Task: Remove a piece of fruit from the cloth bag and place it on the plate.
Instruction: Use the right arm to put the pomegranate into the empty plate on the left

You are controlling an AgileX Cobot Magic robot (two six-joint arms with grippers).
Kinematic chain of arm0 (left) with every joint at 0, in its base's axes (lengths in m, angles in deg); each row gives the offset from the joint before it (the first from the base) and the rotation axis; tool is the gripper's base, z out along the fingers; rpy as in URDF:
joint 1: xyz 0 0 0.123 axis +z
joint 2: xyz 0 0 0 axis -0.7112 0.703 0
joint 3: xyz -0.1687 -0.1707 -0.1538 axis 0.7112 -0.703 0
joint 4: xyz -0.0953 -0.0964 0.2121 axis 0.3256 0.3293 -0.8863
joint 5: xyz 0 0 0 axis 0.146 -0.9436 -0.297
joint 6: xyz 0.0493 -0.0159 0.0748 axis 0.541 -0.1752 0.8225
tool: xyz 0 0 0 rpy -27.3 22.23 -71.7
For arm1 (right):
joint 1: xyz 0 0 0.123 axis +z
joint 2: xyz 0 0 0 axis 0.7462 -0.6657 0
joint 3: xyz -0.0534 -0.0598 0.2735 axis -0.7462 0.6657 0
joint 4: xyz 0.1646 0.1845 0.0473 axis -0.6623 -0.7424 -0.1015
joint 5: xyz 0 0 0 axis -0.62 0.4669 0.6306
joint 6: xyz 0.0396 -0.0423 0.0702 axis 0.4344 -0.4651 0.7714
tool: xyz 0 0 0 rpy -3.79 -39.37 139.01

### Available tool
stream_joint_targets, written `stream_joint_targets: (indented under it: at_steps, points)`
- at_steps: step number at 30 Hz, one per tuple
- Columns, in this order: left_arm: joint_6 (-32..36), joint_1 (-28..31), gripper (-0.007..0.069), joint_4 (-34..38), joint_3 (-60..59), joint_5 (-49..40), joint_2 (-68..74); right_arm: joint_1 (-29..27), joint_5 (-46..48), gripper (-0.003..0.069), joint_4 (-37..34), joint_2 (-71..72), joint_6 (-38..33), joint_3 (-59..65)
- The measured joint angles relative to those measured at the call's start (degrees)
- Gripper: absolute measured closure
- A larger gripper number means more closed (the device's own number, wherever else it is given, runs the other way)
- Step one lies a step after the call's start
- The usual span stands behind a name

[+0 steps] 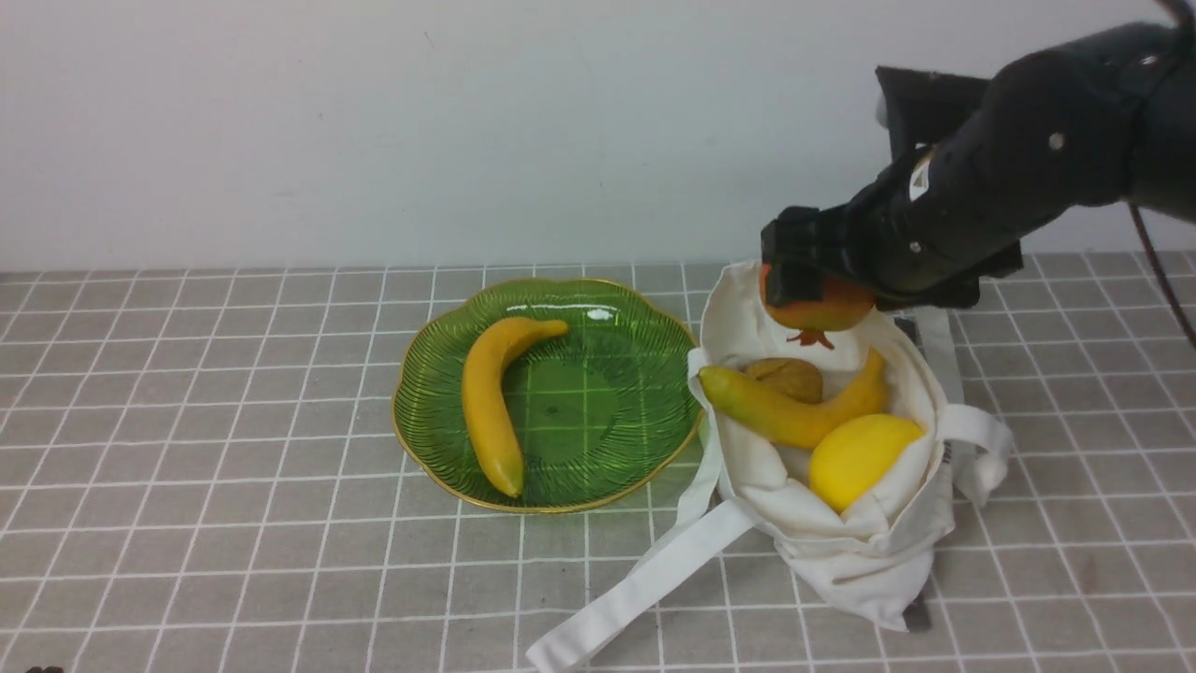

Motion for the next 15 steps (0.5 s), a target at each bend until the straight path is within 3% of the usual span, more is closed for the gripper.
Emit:
stream_joint_targets:
  at_steps: [4,9,15]
  points:
    - [0.00,0.00,0.0631,0.00,0.00,0.00,0.00,3.42,-2.47,0.0048,-4.83,0.37,-4.59,-0.05]
    - [0.00,0.00,0.0631,0.00,0.00,0.00,0.00,10.23,-12.38,0.0048,-9.27,-5.11,-16.96,-0.05]
    - [0.00,0.00,0.0631,0.00,0.00,0.00,0.00,12.41,-18.99,0.0049,-9.68,-10.96,-20.83,-0.05]
